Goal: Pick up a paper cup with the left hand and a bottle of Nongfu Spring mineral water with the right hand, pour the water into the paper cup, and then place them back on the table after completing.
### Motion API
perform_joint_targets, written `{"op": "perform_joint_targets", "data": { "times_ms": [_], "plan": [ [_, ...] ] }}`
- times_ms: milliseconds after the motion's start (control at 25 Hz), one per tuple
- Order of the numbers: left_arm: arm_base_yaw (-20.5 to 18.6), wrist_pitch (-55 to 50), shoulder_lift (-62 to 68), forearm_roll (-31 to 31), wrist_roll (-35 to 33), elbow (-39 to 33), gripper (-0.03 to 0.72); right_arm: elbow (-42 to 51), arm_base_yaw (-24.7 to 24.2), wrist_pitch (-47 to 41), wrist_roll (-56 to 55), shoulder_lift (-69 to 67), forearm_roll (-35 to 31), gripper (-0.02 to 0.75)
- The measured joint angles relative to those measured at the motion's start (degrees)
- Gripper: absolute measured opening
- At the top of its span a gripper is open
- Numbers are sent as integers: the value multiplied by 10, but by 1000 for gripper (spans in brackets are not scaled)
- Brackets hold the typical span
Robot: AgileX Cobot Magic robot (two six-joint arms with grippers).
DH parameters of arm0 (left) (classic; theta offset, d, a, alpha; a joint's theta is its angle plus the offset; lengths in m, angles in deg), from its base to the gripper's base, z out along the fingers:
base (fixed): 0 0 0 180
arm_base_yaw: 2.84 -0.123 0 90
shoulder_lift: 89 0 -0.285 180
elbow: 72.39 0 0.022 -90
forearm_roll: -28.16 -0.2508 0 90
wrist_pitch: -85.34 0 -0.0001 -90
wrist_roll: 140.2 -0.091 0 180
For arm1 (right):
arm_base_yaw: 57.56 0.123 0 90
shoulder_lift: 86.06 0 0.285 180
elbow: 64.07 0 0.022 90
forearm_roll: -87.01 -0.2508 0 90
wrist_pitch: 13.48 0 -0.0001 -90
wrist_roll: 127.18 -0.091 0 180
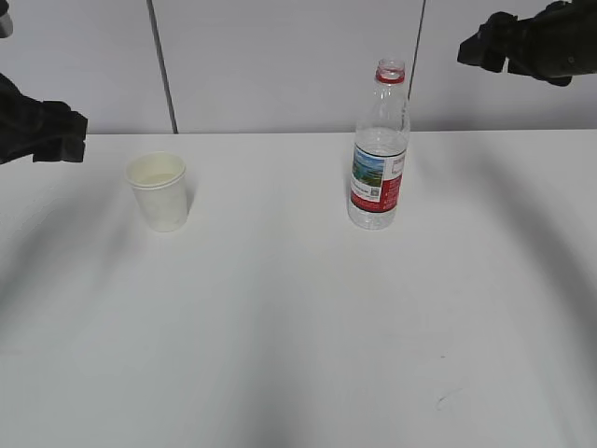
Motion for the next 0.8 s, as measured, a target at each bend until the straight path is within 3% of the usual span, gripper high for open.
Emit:
{"op": "perform_joint_targets", "data": {
  "times_ms": [480,800],
  "plan": [
    [0,-350,0,13,0,111,508,0,0,-2,1,0,0,590],
    [0,-449,0,13,-4,113,498,0,-28,60,18,0,4,590]
  ]
}}
